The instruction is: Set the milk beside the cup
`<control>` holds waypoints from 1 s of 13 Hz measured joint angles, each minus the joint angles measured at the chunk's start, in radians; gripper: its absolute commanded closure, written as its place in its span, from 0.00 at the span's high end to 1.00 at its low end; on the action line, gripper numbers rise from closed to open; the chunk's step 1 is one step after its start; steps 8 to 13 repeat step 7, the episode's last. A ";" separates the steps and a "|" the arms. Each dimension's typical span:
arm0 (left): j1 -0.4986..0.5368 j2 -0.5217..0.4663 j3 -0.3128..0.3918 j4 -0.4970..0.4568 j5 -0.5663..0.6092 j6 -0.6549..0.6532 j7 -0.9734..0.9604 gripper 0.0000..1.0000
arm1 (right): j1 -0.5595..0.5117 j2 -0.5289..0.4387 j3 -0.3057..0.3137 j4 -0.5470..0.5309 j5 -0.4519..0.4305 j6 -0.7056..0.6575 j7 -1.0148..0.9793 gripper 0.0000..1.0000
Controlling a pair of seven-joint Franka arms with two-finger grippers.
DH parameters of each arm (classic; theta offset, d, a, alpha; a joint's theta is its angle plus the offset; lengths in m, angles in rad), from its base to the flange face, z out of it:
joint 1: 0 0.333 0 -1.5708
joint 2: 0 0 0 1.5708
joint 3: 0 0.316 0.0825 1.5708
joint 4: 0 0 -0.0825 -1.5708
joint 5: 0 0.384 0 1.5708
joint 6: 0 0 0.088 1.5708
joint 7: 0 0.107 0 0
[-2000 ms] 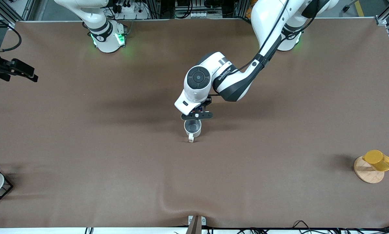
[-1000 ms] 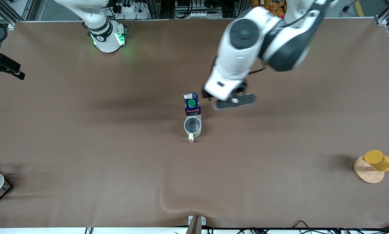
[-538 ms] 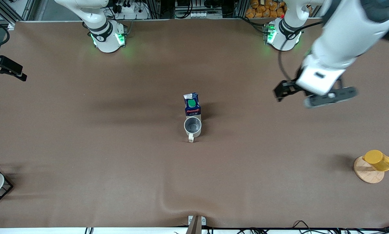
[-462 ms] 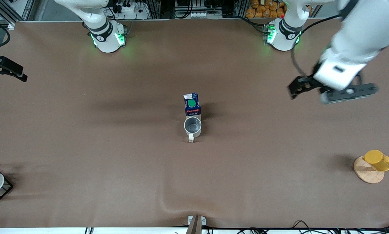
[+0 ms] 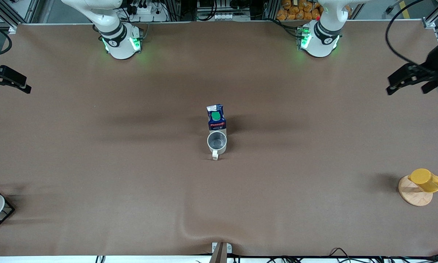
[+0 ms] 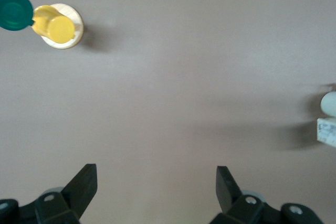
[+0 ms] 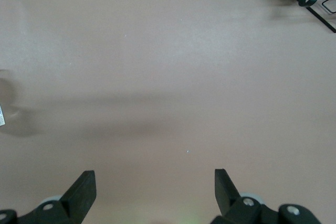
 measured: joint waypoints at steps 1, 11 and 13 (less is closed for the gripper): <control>0.000 0.001 0.013 0.001 0.000 -0.003 0.048 1.00 | 0.000 0.000 0.000 0.002 0.000 0.000 0.000 1.00; -0.033 0.013 0.015 0.000 0.001 -0.010 0.098 1.00 | 0.000 0.015 0.000 0.002 0.000 -0.001 0.000 1.00; -0.033 0.013 0.015 0.000 0.001 -0.010 0.098 1.00 | 0.000 0.015 0.000 0.002 0.000 -0.001 0.000 1.00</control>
